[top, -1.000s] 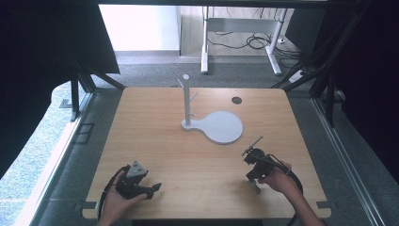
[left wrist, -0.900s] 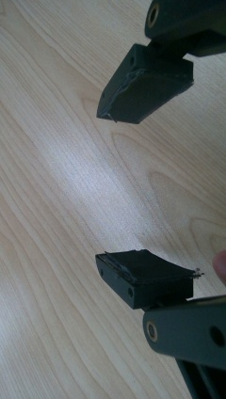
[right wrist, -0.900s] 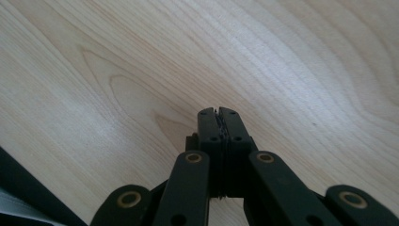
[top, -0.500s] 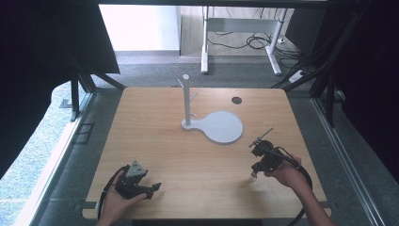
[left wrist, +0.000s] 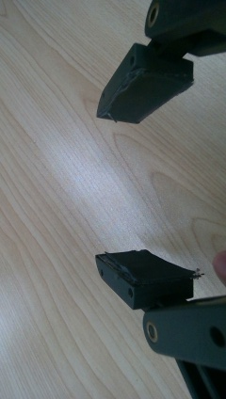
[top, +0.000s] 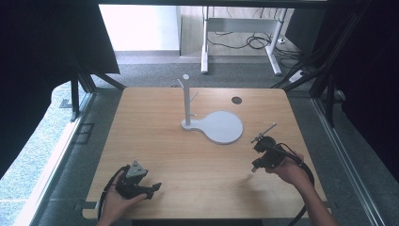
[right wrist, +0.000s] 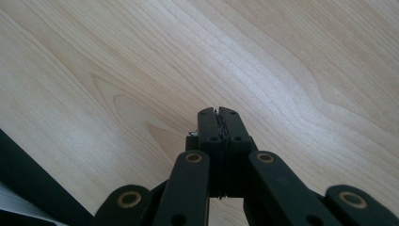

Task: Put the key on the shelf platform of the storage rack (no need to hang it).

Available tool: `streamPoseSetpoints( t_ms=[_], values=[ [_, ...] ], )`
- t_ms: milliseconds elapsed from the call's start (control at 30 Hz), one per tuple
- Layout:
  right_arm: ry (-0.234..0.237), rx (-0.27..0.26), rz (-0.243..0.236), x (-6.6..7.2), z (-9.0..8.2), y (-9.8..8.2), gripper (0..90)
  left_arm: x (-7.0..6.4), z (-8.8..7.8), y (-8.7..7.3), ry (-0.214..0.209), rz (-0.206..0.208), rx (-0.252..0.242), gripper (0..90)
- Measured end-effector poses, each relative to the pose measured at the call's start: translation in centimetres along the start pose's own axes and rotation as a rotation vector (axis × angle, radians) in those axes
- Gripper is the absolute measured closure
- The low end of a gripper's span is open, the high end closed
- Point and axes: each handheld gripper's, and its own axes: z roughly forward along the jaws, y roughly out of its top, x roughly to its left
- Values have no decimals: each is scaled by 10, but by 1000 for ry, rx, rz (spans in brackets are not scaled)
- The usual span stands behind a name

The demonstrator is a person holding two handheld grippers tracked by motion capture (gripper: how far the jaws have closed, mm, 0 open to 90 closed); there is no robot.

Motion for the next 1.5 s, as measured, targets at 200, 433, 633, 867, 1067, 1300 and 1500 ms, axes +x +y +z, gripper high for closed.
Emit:
streamPoseSetpoints(
  t_ms=[200,433,633,867,1067,1300,1500],
  values=[
    [0,-15,-3,-2,-3,5,900,0,0,0,0,0,0,263],
    [15,-36,-5,-4,-7,13,900,1,1,-1,3,-5,4,263],
    [14,-44,-7,-6,-10,22,900,1,1,-1,4,-3,4,263],
    [12,-51,-11,-7,-13,33,900,1,1,0,3,-6,2,263],
    [6,-56,-15,-8,-15,42,900,1,1,0,3,-5,1,263],
    [-1,-86,-9,-11,-19,52,900,1,1,0,4,-4,1,263],
    [1,-81,-6,-12,-20,56,900,1,0,0,2,-3,-2,263]
  ],
)
